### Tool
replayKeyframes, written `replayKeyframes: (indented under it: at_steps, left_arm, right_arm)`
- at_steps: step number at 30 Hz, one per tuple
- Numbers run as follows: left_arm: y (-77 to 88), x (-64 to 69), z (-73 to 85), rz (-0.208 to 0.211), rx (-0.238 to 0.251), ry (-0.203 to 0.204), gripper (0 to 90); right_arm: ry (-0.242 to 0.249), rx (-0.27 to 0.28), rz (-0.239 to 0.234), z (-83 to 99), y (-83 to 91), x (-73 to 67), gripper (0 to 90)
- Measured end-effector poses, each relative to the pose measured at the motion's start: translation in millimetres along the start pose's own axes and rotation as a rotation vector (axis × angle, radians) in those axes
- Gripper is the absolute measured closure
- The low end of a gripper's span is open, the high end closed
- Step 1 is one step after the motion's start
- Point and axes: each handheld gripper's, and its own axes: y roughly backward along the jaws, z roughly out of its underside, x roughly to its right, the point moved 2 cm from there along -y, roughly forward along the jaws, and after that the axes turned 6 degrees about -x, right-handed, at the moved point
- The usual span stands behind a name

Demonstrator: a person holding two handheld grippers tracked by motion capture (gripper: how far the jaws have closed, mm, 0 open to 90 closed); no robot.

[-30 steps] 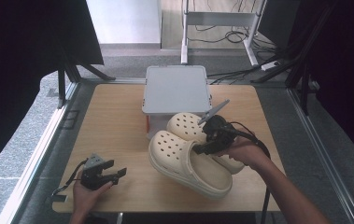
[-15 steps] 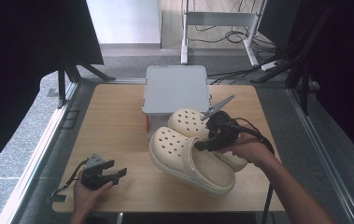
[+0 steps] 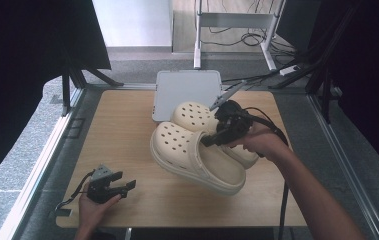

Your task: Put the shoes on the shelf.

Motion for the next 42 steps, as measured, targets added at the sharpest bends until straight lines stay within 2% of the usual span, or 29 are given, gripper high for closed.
replayKeyframes:
  at_steps: [8, 15, 22, 26, 29, 36, 42]
  left_arm:
    - [1.4, -1.5, 0.3, 0.001, 0.007, 0.002, 32.6]
    - [1.5, -1.6, 0.3, 0.002, 0.006, 0.001, 32.6]
    - [1.1, -1.6, 0.3, 0.000, 0.005, 0.001, 32.6]
    - [2.0, -2.0, 0.3, -0.001, 0.005, -0.001, 32.6]
    - [1.9, -2.3, 0.4, -0.004, 0.004, -0.002, 32.6]
    - [0.6, -2.5, 0.7, -0.009, 0.002, -0.005, 32.6]
    - [1.0, -2.5, 0.7, -0.005, 0.002, -0.007, 32.6]
  right_arm:
    - [0.003, 0.015, 0.023, -26.1, 4.5, 14.3, 65.9]
    - [0.003, 0.008, 0.044, -39.6, 5.0, 23.4, 65.9]
    - [0.016, 0.001, 0.023, -47.1, 2.2, 29.5, 65.8]
    - [0.032, 0.000, -0.018, -54.9, -1.1, 41.0, 65.8]
    - [0.042, 0.005, -0.018, -61.7, -2.7, 50.2, 65.8]
    - [0.014, 0.021, -0.008, -76.3, -3.8, 70.5, 65.8]
    - [-0.043, 0.027, 0.046, -88.5, -6.7, 87.0, 65.9]
